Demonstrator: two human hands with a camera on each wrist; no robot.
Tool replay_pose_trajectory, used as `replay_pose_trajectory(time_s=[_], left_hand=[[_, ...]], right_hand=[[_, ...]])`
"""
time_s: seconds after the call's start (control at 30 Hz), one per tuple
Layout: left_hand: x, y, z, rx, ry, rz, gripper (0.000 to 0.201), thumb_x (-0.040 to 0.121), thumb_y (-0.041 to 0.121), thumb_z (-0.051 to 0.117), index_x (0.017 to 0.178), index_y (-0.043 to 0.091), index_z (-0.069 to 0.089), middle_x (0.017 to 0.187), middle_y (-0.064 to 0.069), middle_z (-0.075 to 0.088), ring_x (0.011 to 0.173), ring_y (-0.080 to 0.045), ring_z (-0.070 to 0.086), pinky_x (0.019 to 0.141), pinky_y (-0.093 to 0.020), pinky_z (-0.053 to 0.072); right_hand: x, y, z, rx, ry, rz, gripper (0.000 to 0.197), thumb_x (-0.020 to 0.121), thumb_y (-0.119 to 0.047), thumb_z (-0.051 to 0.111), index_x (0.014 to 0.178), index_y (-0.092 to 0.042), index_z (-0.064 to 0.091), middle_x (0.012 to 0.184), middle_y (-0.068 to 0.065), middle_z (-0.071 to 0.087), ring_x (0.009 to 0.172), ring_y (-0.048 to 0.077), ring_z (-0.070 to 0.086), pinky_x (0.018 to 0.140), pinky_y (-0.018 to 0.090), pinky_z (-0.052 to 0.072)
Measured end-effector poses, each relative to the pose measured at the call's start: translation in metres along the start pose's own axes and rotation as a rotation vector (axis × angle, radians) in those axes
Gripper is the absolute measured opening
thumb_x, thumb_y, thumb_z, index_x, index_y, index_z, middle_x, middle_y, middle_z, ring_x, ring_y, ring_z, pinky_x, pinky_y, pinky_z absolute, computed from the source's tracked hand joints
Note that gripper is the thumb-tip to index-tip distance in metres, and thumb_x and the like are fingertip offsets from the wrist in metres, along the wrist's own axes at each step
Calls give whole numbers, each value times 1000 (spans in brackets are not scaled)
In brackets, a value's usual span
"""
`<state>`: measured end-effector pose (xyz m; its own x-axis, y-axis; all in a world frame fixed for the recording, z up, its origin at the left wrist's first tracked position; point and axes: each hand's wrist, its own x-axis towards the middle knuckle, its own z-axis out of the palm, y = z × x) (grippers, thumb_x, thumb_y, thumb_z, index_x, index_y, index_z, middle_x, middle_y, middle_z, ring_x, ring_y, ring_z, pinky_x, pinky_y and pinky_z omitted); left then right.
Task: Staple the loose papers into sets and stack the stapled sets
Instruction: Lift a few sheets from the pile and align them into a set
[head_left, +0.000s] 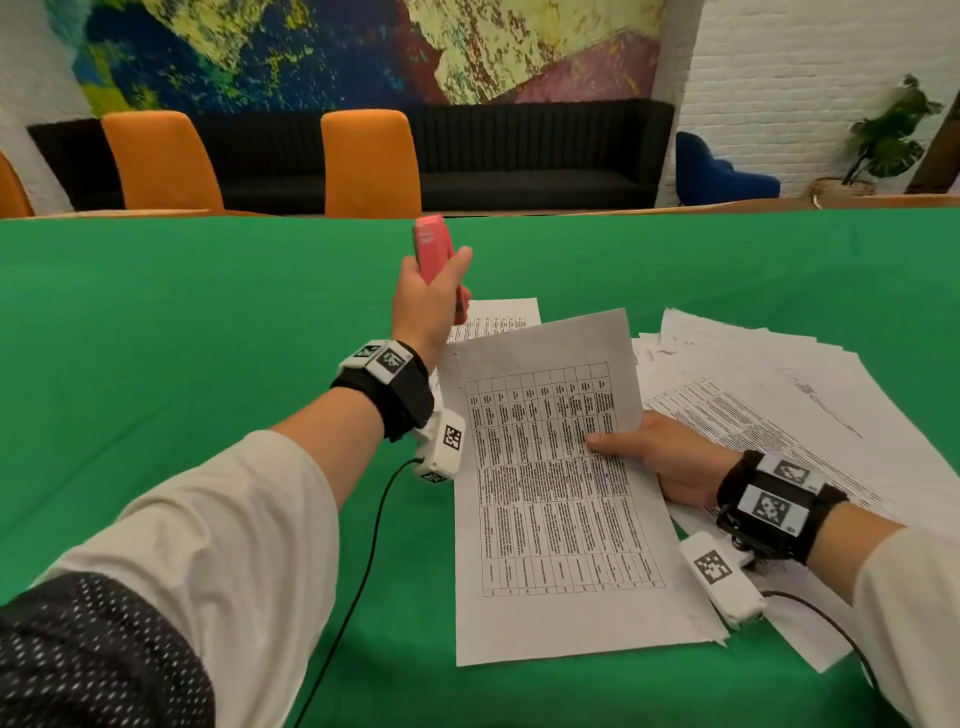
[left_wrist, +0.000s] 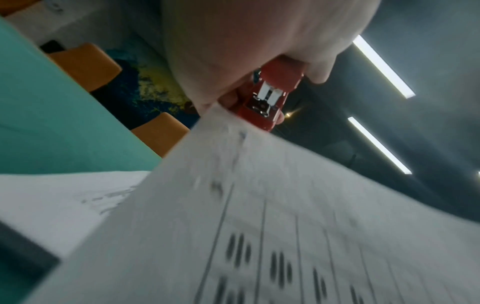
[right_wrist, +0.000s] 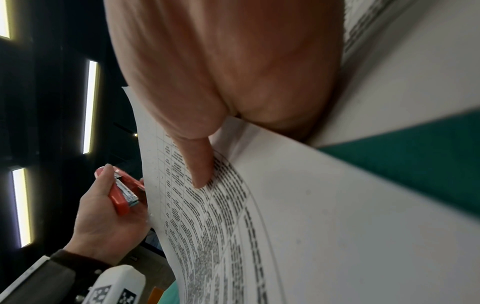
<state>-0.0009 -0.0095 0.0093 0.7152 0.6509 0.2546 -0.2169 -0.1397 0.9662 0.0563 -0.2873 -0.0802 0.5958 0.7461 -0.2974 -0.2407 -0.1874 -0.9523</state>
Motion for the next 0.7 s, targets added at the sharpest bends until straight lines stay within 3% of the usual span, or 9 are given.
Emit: replay_pose_trajectory(time_s=[0.2, 0.33, 0.43, 0.5, 0.63, 0.7], left_hand=[[-8, -29, 10, 137, 53, -22, 57, 84, 76, 58, 102, 22, 60, 80, 1, 66, 66, -14, 61, 69, -35, 53], [-8, -39, 0, 139, 109, -85, 59, 81, 83, 54, 92, 25, 62, 83, 2, 64, 74, -19, 61, 75, -37, 52], [-13, -49, -4, 108, 107, -160, 54, 89, 78, 54, 84, 24, 58, 79, 5, 57, 71, -18, 55, 70, -32, 45], [-17, -57, -5, 77, 88, -206, 54, 89, 78, 55, 82, 24, 56, 76, 4, 59, 69, -19, 58, 70, -32, 47], [-24, -68, -1, 71, 67, -235, 63, 71, 88, 55, 78, 26, 61, 75, 3, 65, 73, -23, 65, 83, -42, 55], [-24, -72, 0, 82, 76, -227, 63, 69, 89, 55, 75, 27, 62, 75, 3, 65, 74, -25, 64, 90, -47, 56]], right_hand=[[0, 2, -1, 1, 22, -2, 48, 88, -16, 70, 133, -4, 62, 126, 21, 72, 117, 44, 68, 104, 59, 53], [1, 2, -1, 12, 18, 0, 47, 90, -16, 69, 135, -5, 61, 128, 21, 71, 118, 44, 68, 105, 60, 51], [1, 2, -1, -1, 27, -5, 39, 96, -13, 66, 134, -6, 62, 126, 19, 72, 115, 41, 70, 103, 58, 53], [0, 2, 0, -9, 33, -9, 36, 98, -12, 64, 133, -6, 62, 124, 18, 73, 113, 40, 71, 100, 56, 56], [0, 2, -1, -17, 41, -9, 35, 98, -11, 65, 133, -7, 62, 124, 19, 73, 113, 40, 71, 102, 58, 54], [1, 2, -1, -14, 33, -5, 37, 97, -12, 65, 133, -8, 62, 125, 19, 73, 114, 41, 71, 104, 59, 52]])
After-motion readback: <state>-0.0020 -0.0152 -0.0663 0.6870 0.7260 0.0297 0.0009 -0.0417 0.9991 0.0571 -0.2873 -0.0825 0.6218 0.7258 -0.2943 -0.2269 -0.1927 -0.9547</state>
